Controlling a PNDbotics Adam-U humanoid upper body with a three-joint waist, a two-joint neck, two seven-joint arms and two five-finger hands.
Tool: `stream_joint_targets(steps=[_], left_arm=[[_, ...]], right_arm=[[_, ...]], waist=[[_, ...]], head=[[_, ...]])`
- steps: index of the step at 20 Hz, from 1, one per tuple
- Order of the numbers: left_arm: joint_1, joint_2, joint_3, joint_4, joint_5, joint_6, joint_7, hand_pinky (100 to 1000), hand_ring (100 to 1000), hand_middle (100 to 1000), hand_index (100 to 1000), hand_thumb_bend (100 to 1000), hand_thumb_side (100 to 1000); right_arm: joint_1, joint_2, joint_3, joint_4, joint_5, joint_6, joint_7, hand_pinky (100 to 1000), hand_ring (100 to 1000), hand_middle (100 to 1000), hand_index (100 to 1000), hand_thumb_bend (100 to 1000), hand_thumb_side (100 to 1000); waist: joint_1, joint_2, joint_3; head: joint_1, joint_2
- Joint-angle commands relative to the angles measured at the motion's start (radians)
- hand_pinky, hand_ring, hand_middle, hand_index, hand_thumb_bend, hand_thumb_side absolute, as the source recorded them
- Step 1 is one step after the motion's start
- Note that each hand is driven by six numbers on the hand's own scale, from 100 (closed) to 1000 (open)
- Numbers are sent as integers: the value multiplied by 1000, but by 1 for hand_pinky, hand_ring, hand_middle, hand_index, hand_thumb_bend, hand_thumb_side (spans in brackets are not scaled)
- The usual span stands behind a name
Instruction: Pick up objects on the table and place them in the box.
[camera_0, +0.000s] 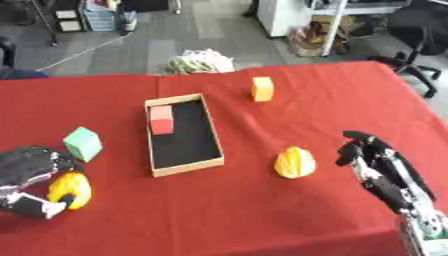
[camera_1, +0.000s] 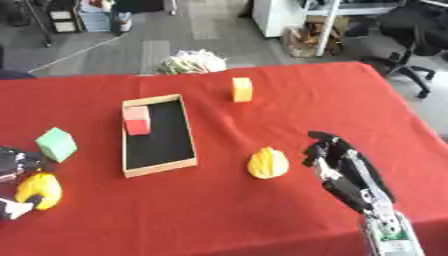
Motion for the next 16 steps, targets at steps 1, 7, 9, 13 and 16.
stream_joint_targets(steps=[1,7,9,13,16], left_arm=[[-6,20,15,-9,6,-6,-23,627,560,571,771,267,402],[8,28,33,-38,84,1,-36,420,344,323,567,122,331],[10,35,46,-61,136,9,-41,376,292,267,520,100,309],[-14,50,78,-153,267,37,-47,349,261,236,502,100,275],[-81,37,78,-205,346,55,-57,350,262,236,504,100,267]], right_arm=[[-4,-13,-3,-13,5,-2,1,589,547,559,820,100,403],[-4,-12,-4,-13,6,-1,0,589,547,558,820,100,403],[-4,-13,-5,-13,6,-1,0,590,547,558,820,100,404],[-3,-14,-6,-12,6,0,-1,589,546,558,820,100,404],[-3,-16,-2,-12,4,0,2,590,547,558,820,100,405]], waist=[[13,-5,1],[14,-4,2],[14,-5,2],[16,-7,4],[16,-11,3]], head=[[-4,-4],[-6,-4],[-9,-4],[-12,-4],[-12,-4]])
